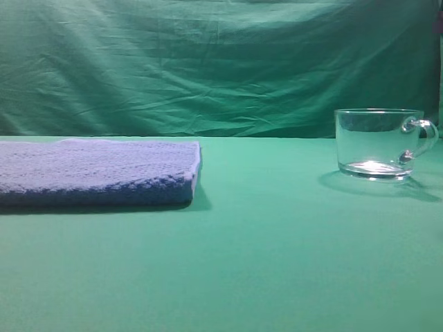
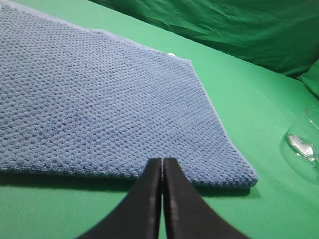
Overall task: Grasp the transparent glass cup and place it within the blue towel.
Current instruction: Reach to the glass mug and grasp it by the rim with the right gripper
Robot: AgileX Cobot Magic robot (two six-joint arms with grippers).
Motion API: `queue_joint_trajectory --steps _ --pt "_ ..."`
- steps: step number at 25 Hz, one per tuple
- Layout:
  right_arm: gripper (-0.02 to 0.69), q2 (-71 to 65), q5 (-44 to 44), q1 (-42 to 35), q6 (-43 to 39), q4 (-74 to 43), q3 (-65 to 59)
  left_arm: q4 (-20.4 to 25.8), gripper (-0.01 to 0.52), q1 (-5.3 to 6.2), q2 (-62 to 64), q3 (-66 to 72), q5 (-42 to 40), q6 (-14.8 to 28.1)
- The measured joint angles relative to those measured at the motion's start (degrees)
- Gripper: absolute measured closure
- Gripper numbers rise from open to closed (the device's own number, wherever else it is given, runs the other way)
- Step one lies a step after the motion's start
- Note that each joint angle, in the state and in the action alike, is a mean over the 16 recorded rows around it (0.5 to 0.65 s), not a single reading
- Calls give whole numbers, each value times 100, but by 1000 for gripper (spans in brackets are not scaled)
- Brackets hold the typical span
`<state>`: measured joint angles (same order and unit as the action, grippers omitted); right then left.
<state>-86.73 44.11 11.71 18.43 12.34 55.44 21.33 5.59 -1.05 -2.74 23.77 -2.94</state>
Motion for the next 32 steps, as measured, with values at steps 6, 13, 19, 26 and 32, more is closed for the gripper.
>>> queue_joint_trajectory --steps 6,13,19,26,32 --pt "100 -633 -248 16 100 1 68 0 514 0 0 0 0 0" --pt "300 -1122 -681 37 308 30 130 0 514 0 0 0 0 0" --pt "468 -1298 -708 63 491 53 296 0 514 0 0 0 0 0" --pt "562 -1338 -357 327 589 53 895 0 514 0 0 0 0 0" --pt "562 -1507 -47 926 607 49 1865 0 514 0 0 0 0 0"
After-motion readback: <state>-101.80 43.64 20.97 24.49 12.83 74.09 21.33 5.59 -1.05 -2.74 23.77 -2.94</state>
